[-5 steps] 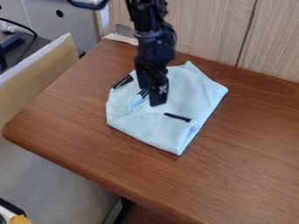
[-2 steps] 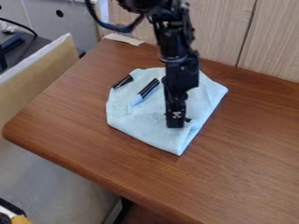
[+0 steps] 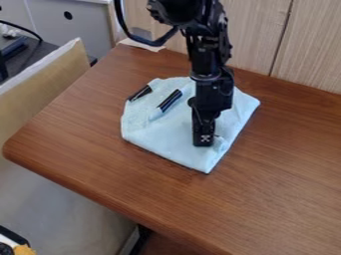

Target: Fold fabric bottom to top and right to left

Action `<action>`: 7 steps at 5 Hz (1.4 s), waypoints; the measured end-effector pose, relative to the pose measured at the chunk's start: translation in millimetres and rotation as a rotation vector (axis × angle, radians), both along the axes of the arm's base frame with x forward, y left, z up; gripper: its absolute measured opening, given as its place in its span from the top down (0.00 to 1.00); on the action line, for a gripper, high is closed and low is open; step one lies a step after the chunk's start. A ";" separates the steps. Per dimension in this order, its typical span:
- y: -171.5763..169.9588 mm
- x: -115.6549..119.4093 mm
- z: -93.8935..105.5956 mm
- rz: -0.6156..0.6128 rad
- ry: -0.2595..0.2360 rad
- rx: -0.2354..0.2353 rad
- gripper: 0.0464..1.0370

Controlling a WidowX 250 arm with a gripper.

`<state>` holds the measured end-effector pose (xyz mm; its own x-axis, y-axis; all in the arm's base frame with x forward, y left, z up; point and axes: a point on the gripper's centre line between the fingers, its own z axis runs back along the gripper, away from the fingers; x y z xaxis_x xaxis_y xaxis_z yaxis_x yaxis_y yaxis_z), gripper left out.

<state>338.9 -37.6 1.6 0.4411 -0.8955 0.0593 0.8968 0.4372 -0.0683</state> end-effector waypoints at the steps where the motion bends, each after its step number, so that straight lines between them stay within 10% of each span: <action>1: 0.0 1.7 1.6 0.015 0.001 0.001 0.82; 5: 13.3 -29.5 42.5 0.093 -0.081 -0.059 0.97; 7: 32.7 -80.7 20.8 0.111 -0.095 -0.096 0.97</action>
